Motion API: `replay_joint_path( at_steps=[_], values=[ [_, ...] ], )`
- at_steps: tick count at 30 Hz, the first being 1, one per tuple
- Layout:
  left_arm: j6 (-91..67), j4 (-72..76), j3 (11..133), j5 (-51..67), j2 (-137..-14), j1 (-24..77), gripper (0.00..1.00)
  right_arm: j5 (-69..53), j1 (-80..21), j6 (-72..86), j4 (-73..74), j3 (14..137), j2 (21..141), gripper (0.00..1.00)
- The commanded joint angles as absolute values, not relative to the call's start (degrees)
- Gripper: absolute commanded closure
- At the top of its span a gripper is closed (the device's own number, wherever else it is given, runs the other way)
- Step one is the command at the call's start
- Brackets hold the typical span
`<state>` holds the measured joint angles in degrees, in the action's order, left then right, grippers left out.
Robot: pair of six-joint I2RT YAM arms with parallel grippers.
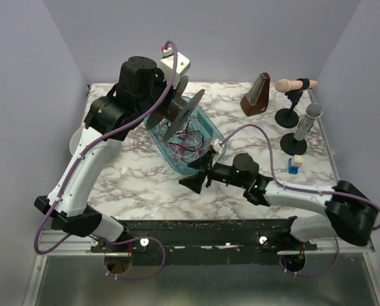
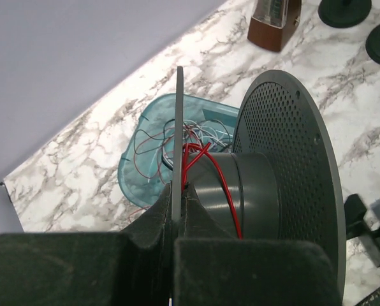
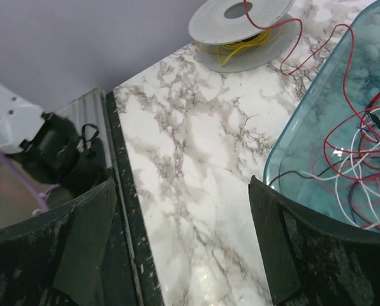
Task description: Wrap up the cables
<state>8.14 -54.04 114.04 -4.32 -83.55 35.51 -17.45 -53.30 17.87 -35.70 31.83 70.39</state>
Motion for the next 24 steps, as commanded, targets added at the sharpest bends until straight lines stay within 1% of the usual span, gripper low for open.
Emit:
replay_joint_path(
  at_steps=[1, 8, 10, 14, 17, 21, 24],
  values=[
    [9.05, -52.21, 119.17, -7.64, -83.15, 34.02, 1.0, -13.89, -53.53, 17.75, -57.72, 37.51, 84.16, 0.07],
    [8.88, -52.47, 121.63, -7.91, -82.61, 32.08, 1.0, -9.85, -53.53, 19.24, -74.94, 52.46, 105.79, 0.05],
    [8.88, -52.56, 123.13, -7.91, -83.14, 31.82, 1.0, -8.44, -53.61, 20.82, -80.65, 56.41, 110.98, 0.0],
    [8.44, -52.82, 126.38, -7.21, -84.02, 31.29, 1.0, -4.75, -53.7, 21.71, -77.79, 66.33, 117.85, 0.0],
    [8.18, -53.0, 127.96, -7.03, -84.29, 30.85, 1.0, -4.57, -53.61, 21.36, -76.82, 72.31, 121.54, 0.0],
    [7.56, -53.35, 128.93, -6.15, -84.64, 30.15, 1.0, -7.2, -53.61, 24.42, -76.72, 78.82, 126.29, 0.0],
    [6.94, -53.52, 129.55, -5.19, -84.81, 29.62, 1.0, -5.54, -53.61, 26.36, -75.94, 81.91, 128.75, 0.03]
  ],
)
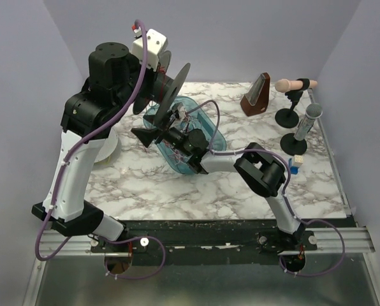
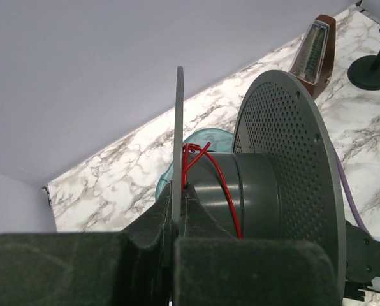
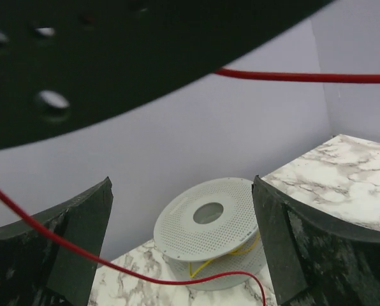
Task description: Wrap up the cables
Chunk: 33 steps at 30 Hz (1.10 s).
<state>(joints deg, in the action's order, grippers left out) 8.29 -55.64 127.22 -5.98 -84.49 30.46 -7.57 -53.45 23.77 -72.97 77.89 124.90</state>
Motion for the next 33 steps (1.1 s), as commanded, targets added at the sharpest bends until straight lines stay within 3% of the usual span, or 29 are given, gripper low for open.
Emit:
replay_joint_path(
  at_steps=[1, 3, 5, 6, 11, 16, 26, 33],
  values=[
    [6.77, -53.53, 129.81, -4.92, -84.81, 29.53, 1.0, -5.54, -53.53, 26.63, -75.5, 82.78, 129.46, 0.07],
    [6.24, -53.61, 130.16, -3.96, -84.73, 28.83, 1.0, -6.41, -53.35, 27.5, -74.88, 84.54, 130.51, 0.22],
    [5.37, -53.61, 130.43, -2.38, -84.55, 27.87, 1.0, -6.59, -53.09, 29.52, -75.06, 84.99, 131.22, 0.57],
    [5.01, -53.87, 130.6, -1.15, -84.46, 27.08, 1.0, -6.68, -52.91, 30.23, -75.84, 84.56, 131.31, 0.65],
    [5.53, -56.33, 133.06, 4.57, -83.06, 23.73, 1.0, -5.19, -51.07, 31.99, -78.04, 77.36, 127.36, 0.76],
    [9.57, -59.58, 130.09, 11.58, -78.06, 23.12, 1.0, -6.76, -46.94, 32.34, -80.07, 69.19, 120.51, 0.97],
    [23.27, -71.09, 115.33, 19.95, -69.17, 23.12, 1.0, -14.23, -40.34, 26.82, -74.2, 53.36, 104.17, 0.99],
    [35.32, -71.29, 98.12, 12.07, -66.89, 26.88, 1.0, -26.71, -40.34, 15.39, -46.62, 57.21, 93.88, 0.99]
  ],
)
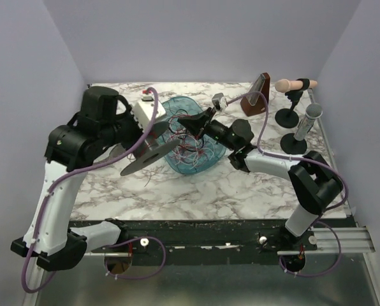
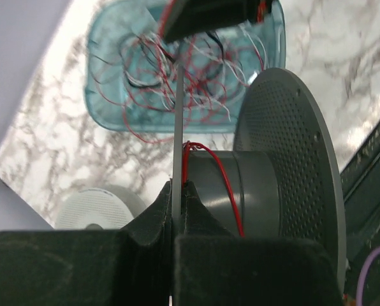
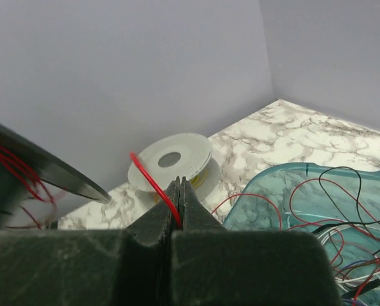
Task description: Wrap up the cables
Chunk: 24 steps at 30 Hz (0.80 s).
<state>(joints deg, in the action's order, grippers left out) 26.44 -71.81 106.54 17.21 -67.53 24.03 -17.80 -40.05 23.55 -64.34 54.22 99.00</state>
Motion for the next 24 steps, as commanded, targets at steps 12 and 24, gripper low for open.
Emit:
replay_joint_path(
  at_steps=[12, 24],
  values=[
    [36.75, -49.23, 87.98, -18.27, -70.04, 32.96, 1.0, -34.97, -41.13, 3.87, -2.92, 74.43, 85.96, 0.99],
    [24.7, -42.52, 91.93, -15.5, -75.67, 30.32, 1.0, -43.7, -43.77, 9.93, -1.41, 80.51, 83.06, 1.0]
  ],
)
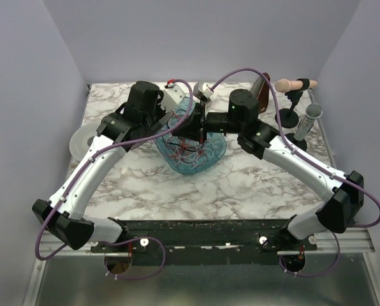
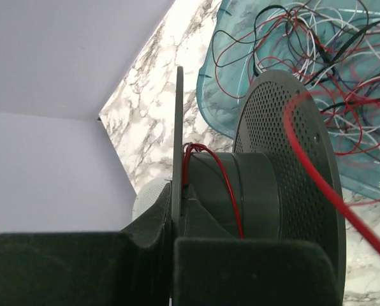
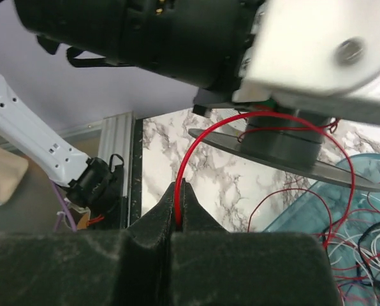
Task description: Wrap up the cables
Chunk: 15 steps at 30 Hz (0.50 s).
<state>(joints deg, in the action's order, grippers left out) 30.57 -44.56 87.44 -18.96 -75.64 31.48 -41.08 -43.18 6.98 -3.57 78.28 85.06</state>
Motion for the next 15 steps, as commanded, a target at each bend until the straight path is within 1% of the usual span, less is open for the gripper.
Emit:
replay_joint_path(
  at_steps=[1, 4, 6, 8, 11, 13, 15],
  values=[
    [24.18, -43.76, 92.28, -13.38, -75.41, 30.32, 1.0, -42.2, -43.68, 9.5, -1.23, 80.33, 82.45, 0.99],
    [22.42, -45.44, 91.06, -9.42, -73.92, 29.71, 1.0, -42.97, -43.68, 6.52, -0.79, 79.2, 80.43, 0.99],
    [21.71, -45.35, 89.39, -6.96, -72.95, 28.83, 1.0, -50.14, -43.68, 4.14, -0.35, 78.32, 79.11, 0.99],
    [19.7, -46.14, 87.99, -2.74, -72.34, 27.52, 1.0, -62.43, -43.68, 3.25, -0.35, 77.79, 78.58, 0.99],
    [16.45, -47.98, 85.09, 4.81, -71.11, 26.81, 1.0, -72.66, -43.86, 9.29, -4.46, 76.65, 78.4, 0.99],
    [14.77, -48.08, 82.19, 9.38, -69.53, 26.81, 1.0, -75.14, -44.82, 13.6, -8.85, 74.89, 77.87, 0.99],
    [14.41, -48.69, 79.73, 14.13, -68.04, 26.81, 1.0, -74.71, -46.84, 14.77, -10.11, 73.74, 77.78, 0.99]
  ],
)
